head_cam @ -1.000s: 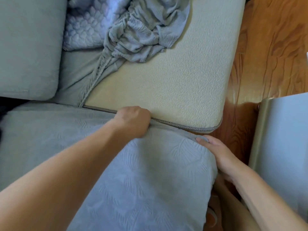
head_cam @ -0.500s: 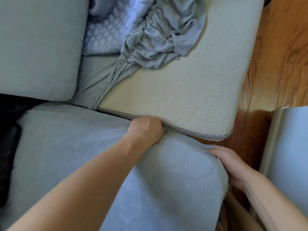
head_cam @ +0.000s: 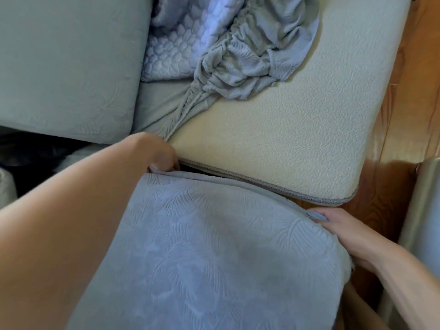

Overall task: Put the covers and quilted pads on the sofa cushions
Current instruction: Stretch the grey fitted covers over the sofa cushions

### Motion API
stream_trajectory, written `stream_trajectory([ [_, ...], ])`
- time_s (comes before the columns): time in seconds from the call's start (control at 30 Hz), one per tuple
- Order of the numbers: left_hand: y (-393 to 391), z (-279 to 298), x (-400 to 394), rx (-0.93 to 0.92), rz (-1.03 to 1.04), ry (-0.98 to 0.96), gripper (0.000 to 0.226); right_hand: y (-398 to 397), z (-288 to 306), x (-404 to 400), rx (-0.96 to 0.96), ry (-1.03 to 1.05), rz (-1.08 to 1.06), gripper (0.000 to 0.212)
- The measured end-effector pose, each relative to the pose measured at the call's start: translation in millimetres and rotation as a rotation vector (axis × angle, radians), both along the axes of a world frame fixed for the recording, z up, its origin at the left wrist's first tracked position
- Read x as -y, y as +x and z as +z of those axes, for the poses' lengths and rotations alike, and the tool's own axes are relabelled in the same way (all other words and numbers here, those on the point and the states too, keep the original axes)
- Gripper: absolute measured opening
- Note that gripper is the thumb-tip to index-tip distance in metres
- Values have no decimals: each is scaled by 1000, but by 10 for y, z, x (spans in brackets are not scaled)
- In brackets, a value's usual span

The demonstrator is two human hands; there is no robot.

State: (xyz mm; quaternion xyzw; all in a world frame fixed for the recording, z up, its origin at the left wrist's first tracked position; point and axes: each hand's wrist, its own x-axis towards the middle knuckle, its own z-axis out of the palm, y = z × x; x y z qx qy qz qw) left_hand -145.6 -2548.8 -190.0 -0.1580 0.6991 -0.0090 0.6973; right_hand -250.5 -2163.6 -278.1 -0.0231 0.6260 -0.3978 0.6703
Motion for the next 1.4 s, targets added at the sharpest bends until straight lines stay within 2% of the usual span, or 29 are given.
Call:
stream_trajectory([
  [0.07, 30, -38, -41, -10, -6, -90, 33, 0, 12, 12, -6, 15, 6, 12],
  [0.17, 66, -185, -108, -202, -135, -179, 15, 3, 14, -3, -23, 29, 30, 14],
  [0.23, 168, -215, -63, -313, -184, -118, 19, -12, -6, -6, -24, 36, 45, 14],
  [0.3, 235, -137, 28, -352, -145, 13, 22, -24, -31, -10, -66, 30, 116, 13],
  [0.4, 253, -38, 85, -314, -116, 84, 18, -42, -7, -4, -79, 14, 170, 15],
  [0.5, 175, -61, -75, -315, -269, 16, 20, -43, 62, 17, -81, 36, 174, 14],
  [0.57, 171, -128, -256, -398, -324, -101, 22, -38, 78, 16, -101, 54, 206, 13],
  [0.73, 486, -352, -434, -724, -55, -395, 22, -24, -6, -37, -94, 55, 195, 14],
  [0.8, 575, -390, -353, -810, 121, -369, 24, -19, 3, -30, -34, 56, 122, 14],
  [0.83, 606, -363, -328, -799, 222, -300, 27, -18, 13, -21, 8, 51, 83, 14],
  [0.9, 634, -248, -325, -663, 392, -124, 31, -25, 39, 2, 45, 40, 49, 13],
  [1.0, 475, -117, -339, -438, 507, 47, 49, -11, 60, 3, 52, 57, 34, 13],
  [1.03, 383, -158, -358, -380, 473, 62, 53, -12, 57, 3, 51, 70, 30, 14],
  [1.07, 270, -197, -427, -325, 356, 63, 52, -18, 44, 2, 46, 77, 40, 14],
  [1.13, 100, -308, -740, -238, -21, -33, 40, -46, 27, 22, 36, 74, 56, 14],
  [1.2, -33, -320, -1054, -310, -298, -107, 30, -58, -2, 40, 16, 77, 70, 14],
  [1.23, -47, -328, -1115, -340, -311, -147, 28, -58, -24, 33, 7, 89, 65, 14],
  [1.3, 30, -269, -1023, -432, -198, -156, 31, -33, -27, 8, 11, 106, 47, 13],
  [1.33, 81, -228, -902, -473, -129, -125, 40, -34, -26, 2, 8, 106, 46, 12],
  [1.4, 238, -139, -676, -399, 159, -83, 60, -33, -4, -1, -12, 110, 71, 12],
])
